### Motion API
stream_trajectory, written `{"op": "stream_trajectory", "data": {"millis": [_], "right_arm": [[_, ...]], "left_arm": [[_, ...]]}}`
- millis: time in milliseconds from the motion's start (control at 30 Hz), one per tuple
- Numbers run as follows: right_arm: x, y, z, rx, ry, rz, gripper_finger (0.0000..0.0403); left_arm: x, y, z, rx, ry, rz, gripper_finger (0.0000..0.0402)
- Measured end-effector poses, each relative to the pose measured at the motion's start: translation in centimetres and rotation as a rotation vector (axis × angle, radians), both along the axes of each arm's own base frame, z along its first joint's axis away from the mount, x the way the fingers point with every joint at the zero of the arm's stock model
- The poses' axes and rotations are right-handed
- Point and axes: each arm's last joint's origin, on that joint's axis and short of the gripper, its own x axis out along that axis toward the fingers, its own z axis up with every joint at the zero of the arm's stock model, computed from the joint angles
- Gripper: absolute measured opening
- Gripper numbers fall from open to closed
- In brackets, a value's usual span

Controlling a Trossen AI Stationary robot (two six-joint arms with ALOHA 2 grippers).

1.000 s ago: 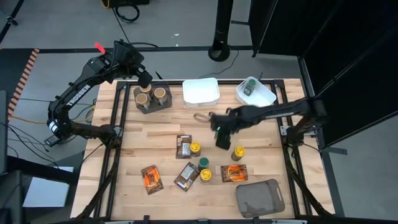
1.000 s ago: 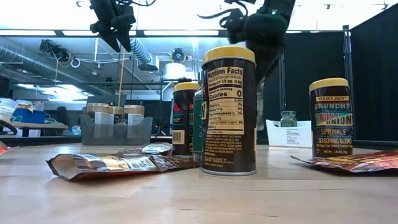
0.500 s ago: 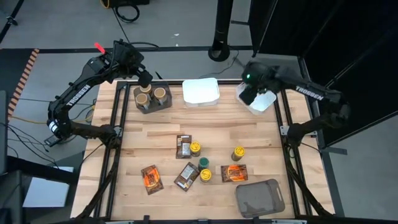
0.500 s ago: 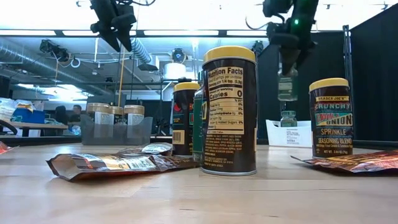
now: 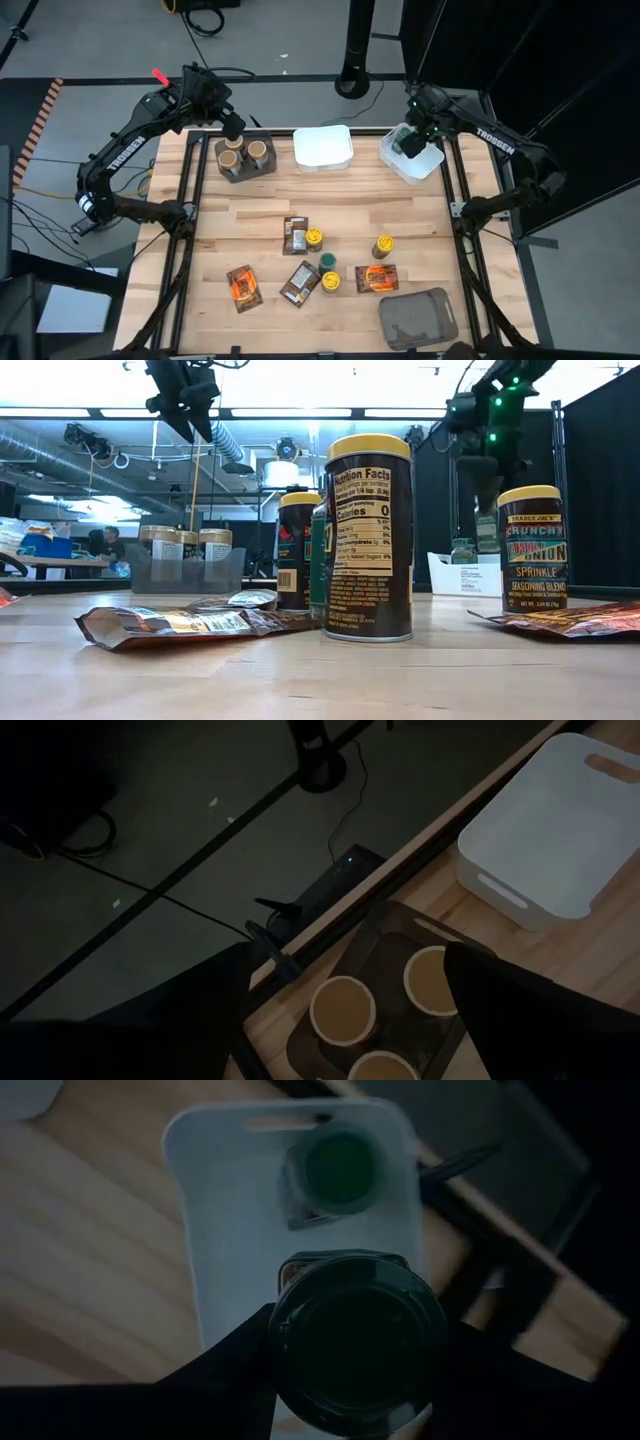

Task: Sort spices by type
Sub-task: Put the green seasoning bottle into the right white bin, then put the yellow seasoning bottle into the left white bin

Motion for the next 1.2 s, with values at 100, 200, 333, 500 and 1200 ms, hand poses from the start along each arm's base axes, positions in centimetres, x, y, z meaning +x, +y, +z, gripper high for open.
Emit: {"op": "stream_trajectory", "data": {"millis": [100, 200, 333, 500, 1200], "right_arm": [[0.0, -0.3, -1.4, -0.006, -0.014, 0.001, 0.0207], [-0.1, -0.7, -2.9, 0.001, -0.031, -0.006, 0.0207], [-0.3, -1.2, -4.3, -0.004, -0.038, -0.018, 0.0207], [-0.6, -1.8, -6.0, 0.041, -0.032, -0.023, 0.0207], [-1.5, -1.0, -4.1, -0.053, -0.081, -0.035, 0.0352]], "left_arm": [[0.0, 0.0, 0.0, 0.005, -0.005, 0.000, 0.0337], [0.0, 0.0, 0.1, 0.007, -0.006, 0.000, 0.0337], [0.0, 0.0, 0.1, 0.007, -0.006, 0.000, 0.0337], [0.0, 0.0, 0.1, 0.007, -0.006, 0.001, 0.0337], [0.0, 0.0, 0.1, 0.007, -0.005, 0.003, 0.0337]]}}
